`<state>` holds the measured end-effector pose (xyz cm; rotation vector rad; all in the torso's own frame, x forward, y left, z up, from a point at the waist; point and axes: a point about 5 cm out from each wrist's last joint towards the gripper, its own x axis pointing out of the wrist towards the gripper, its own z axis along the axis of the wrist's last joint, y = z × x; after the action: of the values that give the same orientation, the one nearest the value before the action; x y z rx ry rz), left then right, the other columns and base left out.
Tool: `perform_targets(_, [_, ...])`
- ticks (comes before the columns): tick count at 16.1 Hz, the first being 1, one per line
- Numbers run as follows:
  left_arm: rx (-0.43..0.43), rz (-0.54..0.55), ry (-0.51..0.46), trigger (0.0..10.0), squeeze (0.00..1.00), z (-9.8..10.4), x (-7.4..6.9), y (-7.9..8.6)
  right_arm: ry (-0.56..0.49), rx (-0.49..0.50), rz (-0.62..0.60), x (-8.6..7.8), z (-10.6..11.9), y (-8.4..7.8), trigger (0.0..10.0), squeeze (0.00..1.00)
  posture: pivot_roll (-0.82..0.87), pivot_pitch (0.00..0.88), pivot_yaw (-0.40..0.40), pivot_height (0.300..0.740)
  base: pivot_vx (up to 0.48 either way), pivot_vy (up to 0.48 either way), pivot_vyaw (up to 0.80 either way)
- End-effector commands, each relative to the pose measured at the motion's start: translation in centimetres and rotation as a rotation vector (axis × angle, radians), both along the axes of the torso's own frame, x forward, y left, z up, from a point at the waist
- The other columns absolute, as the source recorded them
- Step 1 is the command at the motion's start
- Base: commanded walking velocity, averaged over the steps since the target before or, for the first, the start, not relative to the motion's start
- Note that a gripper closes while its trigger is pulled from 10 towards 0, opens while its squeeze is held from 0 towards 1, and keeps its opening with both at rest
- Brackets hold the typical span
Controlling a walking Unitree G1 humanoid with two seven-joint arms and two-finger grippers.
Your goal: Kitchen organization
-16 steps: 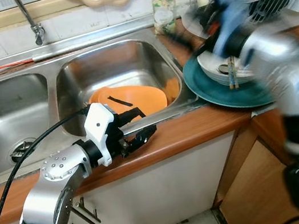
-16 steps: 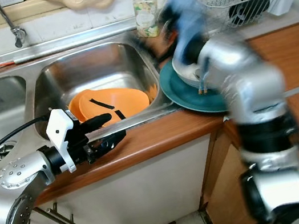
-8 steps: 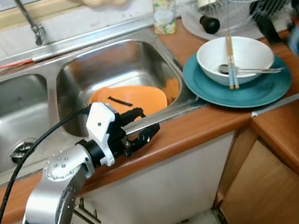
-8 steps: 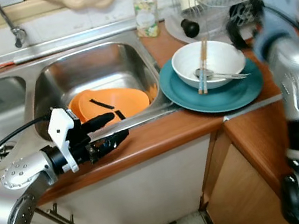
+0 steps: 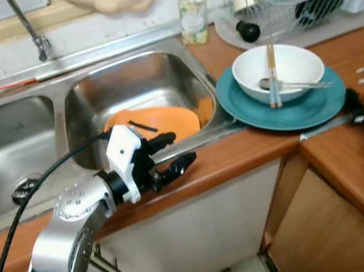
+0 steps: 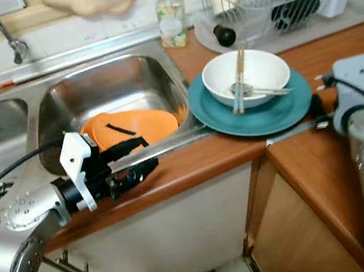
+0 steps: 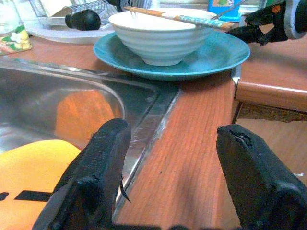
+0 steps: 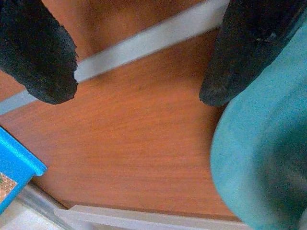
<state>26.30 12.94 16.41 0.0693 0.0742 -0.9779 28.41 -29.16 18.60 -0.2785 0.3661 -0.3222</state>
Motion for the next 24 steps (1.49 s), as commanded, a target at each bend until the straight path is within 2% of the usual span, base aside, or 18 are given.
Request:
perform_targets(1, [0.009, -0.009, -0.012, 10.0, 0.00, 0.3, -0.2, 0.0, 0.012, 0.012, 0.027, -0.1, -0.1, 0.8, 10.0, 1.00, -0.05, 0.000, 0.072, 0.740, 0.000, 0.000, 0.00])
perform_targets(3, [0.011, -0.020, -0.004, 10.0, 0.00, 0.2, -0.4, -0.1, 0.058, 0.041, 0.041, -1.4, -1.2, 2.5, 10.0, 1.00, -0.05, 0.000, 0.074, 0.740, 0.000, 0.000, 0.00])
perform_targets(6, [0.008, -0.028, -0.002, 10.0, 0.00, 0.2, -0.5, -0.2, 0.064, 0.084, 0.081, -1.4, -1.4, 4.4, 10.0, 0.99, -0.05, 0.000, 0.075, 0.740, 0.000, 0.000, 0.00])
perform_targets(7, [0.007, -0.031, -0.002, 10.0, 0.00, 0.2, -0.5, -0.2, 0.063, 0.091, 0.094, -1.3, -1.3, 4.8, 10.0, 0.96, -0.05, 0.000, 0.073, 0.740, 0.000, 0.000, 0.00])
perform_targets(8, [0.007, -0.031, -0.002, 10.0, 0.00, 0.2, -0.5, -0.2, 0.057, 0.100, 0.101, -1.2, -1.2, 5.1, 10.0, 0.85, -0.05, 0.000, 0.072, 0.740, 0.000, 0.000, 0.00])
perform_targets(9, [0.006, -0.031, -0.004, 10.0, 0.00, 0.3, -0.5, -0.3, 0.045, 0.134, 0.110, -1.0, -1.0, 5.8, 10.0, 0.33, -0.05, 0.000, 0.069, 0.740, 0.000, 0.000, 0.00])
perform_targets(10, [0.005, -0.030, -0.004, 10.0, 0.00, 0.3, -0.6, -0.3, 0.043, 0.153, 0.109, -0.9, -1.0, 6.0, 10.0, 0.00, -0.05, 0.000, 0.068, 0.740, 0.000, 0.000, 0.00])
perform_targets(13, [0.006, -0.026, -0.003, 10.0, 0.00, 0.2, -0.6, -0.3, 0.036, 0.189, 0.108, 0.0, -1.2, 6.7, 10.0, 0.00, -0.04, 0.000, 0.068, 0.740, 0.000, 0.000, 0.00])
perform_targets(15, [0.009, -0.022, -0.007, 10.0, 0.00, 0.2, -0.5, -0.2, 0.027, 0.185, 0.108, 1.3, -1.3, 7.1, 10.0, 0.00, -0.04, 0.000, 0.069, 0.740, 0.000, 0.000, 0.00])
perform_targets(18, [0.012, -0.020, -0.012, 10.0, 0.00, 0.3, -0.3, -0.2, 0.007, 0.177, 0.095, 2.9, -1.1, 6.9, 10.0, 0.00, -0.04, 0.000, 0.068, 0.740, 0.000, 0.000, 0.00])
perform_targets(21, [0.014, -0.018, -0.011, 10.0, 0.00, 0.2, -0.3, -0.1, 0.004, 0.155, 0.077, 3.2, -1.2, 6.2, 10.0, 0.00, -0.03, 0.000, 0.068, 0.740, 0.000, 0.000, 0.00])
perform_targets(23, [0.012, -0.019, -0.008, 10.0, 0.00, 0.2, -0.3, -0.1, 0.004, 0.146, 0.067, 2.7, -1.3, 5.4, 10.0, 0.00, -0.04, 0.000, 0.074, 0.740, 0.000, 0.000, 0.00])
perform_targets(24, [0.011, -0.020, -0.006, 10.0, 0.00, 0.2, -0.4, -0.1, -0.002, 0.131, 0.068, 2.5, -1.4, 5.2, 10.0, 1.00, -0.04, 0.000, 0.078, 0.740, 0.000, 0.000, 0.00])
